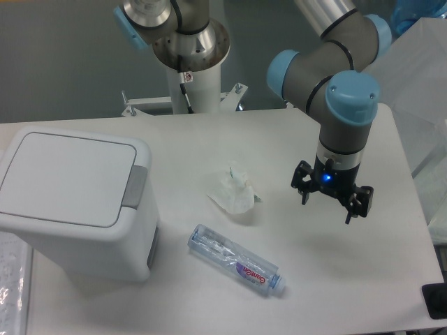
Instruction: Open the trash can
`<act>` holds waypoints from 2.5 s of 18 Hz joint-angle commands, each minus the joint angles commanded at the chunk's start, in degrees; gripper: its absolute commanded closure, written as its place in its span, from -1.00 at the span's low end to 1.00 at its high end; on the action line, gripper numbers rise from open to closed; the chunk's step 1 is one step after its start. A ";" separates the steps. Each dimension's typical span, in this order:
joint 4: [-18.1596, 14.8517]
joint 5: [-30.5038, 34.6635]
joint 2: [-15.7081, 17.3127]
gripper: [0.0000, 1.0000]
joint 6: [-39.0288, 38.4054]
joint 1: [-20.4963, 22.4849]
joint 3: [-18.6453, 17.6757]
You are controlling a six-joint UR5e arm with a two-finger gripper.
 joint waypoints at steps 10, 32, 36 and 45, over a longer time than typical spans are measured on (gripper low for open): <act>0.00 -1.93 0.61 -1.00 -1.92 -1.14 -0.88; 0.18 -26.01 5.00 -1.00 -41.47 -10.63 4.39; 0.00 -26.72 7.64 -1.00 -44.47 -10.63 4.05; -0.53 -27.42 13.70 -1.00 -46.49 -14.76 0.54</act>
